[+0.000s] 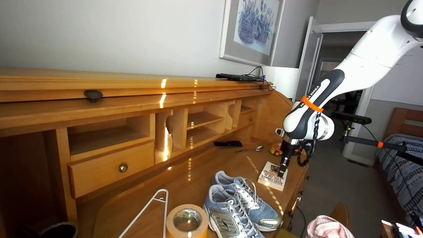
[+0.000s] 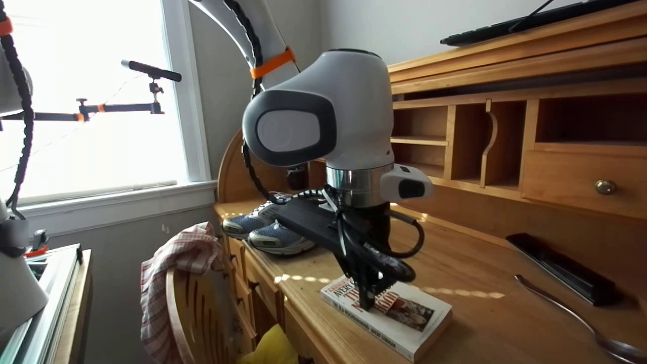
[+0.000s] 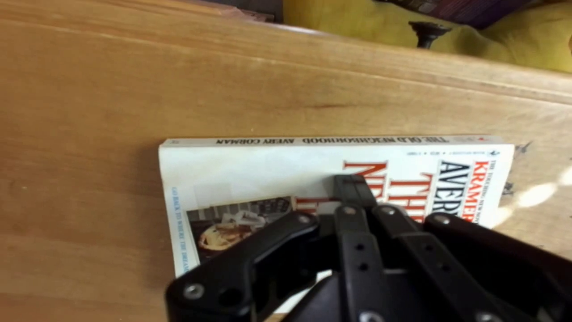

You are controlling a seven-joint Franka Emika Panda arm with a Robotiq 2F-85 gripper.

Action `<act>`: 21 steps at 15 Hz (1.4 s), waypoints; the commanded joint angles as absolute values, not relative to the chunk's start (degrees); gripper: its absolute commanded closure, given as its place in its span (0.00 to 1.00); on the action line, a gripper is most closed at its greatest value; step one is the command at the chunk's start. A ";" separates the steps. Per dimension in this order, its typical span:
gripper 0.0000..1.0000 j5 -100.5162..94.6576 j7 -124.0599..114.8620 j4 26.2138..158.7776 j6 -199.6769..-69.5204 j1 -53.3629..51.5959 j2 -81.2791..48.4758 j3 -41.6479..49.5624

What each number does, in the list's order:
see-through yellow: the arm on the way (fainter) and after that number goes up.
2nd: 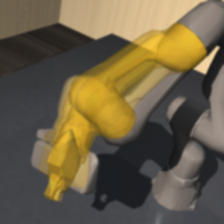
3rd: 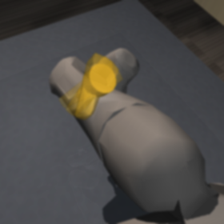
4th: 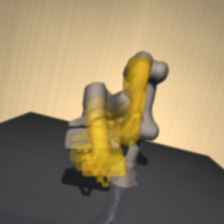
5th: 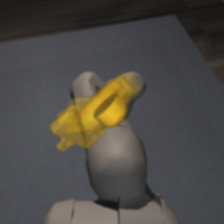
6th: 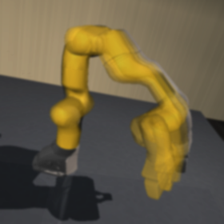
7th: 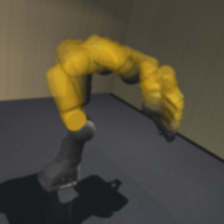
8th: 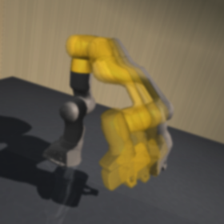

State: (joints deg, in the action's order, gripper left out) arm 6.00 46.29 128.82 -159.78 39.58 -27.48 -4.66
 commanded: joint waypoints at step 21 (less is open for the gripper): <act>1.00 2.54 39.01 130.93 -151.15 27.84 -24.87 9.49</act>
State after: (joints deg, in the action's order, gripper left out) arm 4.35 41.00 129.62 -152.69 28.80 -25.99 8.23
